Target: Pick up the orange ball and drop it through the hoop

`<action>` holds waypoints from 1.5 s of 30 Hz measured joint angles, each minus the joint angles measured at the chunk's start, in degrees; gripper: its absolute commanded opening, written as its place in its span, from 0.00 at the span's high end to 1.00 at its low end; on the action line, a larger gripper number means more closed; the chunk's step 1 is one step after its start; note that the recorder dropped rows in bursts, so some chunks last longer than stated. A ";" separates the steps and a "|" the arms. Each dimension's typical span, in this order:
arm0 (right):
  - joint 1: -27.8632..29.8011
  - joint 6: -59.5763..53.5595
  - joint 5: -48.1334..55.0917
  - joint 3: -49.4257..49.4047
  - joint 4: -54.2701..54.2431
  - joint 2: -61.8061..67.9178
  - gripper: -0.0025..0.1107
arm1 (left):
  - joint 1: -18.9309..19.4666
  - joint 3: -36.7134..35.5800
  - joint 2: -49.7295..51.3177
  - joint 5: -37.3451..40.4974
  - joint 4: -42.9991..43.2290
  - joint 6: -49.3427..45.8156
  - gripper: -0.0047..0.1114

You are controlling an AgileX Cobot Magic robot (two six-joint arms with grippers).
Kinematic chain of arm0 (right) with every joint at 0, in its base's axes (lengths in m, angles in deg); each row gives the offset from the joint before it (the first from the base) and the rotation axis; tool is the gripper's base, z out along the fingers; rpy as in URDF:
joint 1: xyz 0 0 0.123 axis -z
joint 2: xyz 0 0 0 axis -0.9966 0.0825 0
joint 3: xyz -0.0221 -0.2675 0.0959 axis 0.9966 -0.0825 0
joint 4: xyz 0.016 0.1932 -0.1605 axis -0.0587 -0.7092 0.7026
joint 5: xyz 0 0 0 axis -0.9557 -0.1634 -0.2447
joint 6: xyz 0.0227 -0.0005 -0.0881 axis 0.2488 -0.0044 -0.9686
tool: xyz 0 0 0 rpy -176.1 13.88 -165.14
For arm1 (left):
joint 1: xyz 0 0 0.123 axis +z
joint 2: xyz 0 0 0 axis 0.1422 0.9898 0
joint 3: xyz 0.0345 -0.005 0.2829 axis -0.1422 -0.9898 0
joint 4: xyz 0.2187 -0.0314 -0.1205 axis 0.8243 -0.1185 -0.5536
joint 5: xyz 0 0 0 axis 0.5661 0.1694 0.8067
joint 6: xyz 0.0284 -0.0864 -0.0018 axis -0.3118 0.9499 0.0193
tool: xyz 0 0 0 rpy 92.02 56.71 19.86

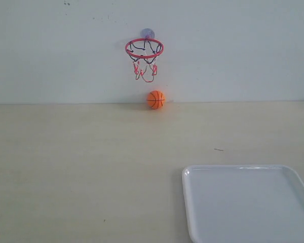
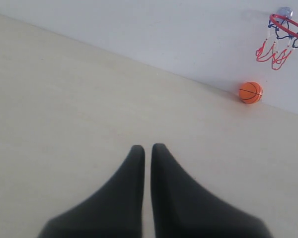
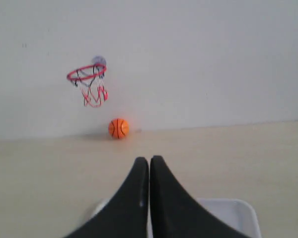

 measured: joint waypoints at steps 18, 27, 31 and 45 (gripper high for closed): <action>0.00 31.51 15.66 -0.30 37.45 -0.11 0.98 | 0.00 0.00 0.00 0.00 0.00 0.00 0.92; 0.00 34.73 15.66 -0.30 37.66 -0.11 0.98 | 0.00 0.00 0.00 0.00 0.00 0.00 0.92; 0.00 34.73 15.66 -0.30 37.66 -0.11 0.98 | 0.00 0.00 0.00 0.00 0.00 0.00 0.92; 0.00 34.73 15.66 -0.30 37.66 -0.11 0.98 | 0.00 0.00 0.00 0.00 0.00 0.00 0.92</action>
